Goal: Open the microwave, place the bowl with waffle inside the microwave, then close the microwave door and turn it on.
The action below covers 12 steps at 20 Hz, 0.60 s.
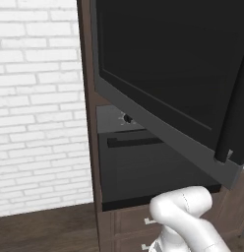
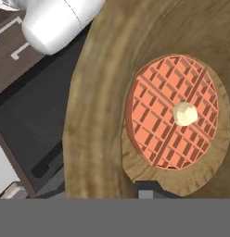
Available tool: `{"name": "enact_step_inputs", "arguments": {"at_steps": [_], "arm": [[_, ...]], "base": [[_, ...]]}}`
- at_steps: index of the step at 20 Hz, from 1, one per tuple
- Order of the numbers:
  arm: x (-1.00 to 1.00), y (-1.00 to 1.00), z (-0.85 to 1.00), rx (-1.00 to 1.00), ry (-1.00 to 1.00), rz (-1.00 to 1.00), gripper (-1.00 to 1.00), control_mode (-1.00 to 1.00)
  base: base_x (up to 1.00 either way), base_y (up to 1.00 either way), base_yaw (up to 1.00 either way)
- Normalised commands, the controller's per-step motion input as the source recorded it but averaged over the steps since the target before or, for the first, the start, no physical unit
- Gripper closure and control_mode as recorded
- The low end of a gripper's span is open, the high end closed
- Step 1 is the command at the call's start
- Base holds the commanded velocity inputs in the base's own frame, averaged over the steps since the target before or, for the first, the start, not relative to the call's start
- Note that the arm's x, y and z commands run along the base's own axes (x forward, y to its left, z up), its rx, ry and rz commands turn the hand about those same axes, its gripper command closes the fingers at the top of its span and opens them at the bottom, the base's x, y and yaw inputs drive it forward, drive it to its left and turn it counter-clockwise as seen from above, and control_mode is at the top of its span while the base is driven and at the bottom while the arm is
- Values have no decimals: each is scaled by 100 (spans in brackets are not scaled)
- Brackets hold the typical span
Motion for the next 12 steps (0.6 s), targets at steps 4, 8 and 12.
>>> {"name": "enact_step_inputs", "arguments": {"at_steps": [4,8,12], "arm": [[-1,61,46,21,14,-6,100,-100],[71,43,25,18,22,-4,100,-100],[99,29,10,7,7,-9,100,-100]], "base": [[0,0,0],[0,0,0],[0,0,0]]}}
